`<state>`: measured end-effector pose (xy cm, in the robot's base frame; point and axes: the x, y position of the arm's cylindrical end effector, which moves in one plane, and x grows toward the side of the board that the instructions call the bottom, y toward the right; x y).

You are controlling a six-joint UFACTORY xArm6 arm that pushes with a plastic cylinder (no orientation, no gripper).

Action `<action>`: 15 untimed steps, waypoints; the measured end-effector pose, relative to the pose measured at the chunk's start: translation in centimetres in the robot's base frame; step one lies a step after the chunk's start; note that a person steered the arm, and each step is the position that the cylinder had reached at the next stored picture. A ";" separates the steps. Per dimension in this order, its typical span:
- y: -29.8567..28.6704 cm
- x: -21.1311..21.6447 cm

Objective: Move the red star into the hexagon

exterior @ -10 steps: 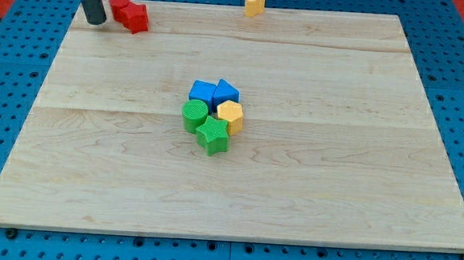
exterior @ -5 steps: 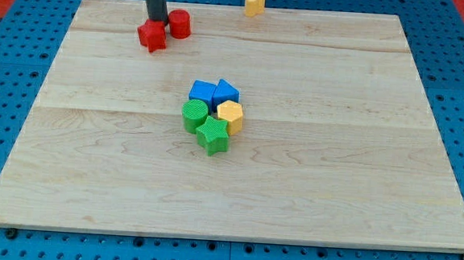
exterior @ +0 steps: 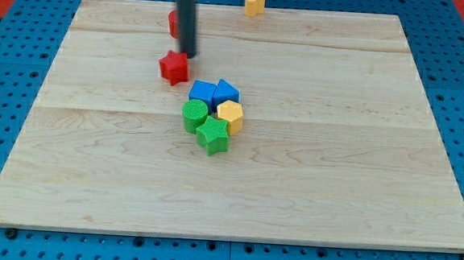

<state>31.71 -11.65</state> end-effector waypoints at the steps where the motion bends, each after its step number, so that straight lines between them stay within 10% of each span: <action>1: -7.2 0.7; 3: 3.7 5.8; 4: -3.1 5.6; 9: 9.3 -4.3; 15: 25.0 6.1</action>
<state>37.82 13.34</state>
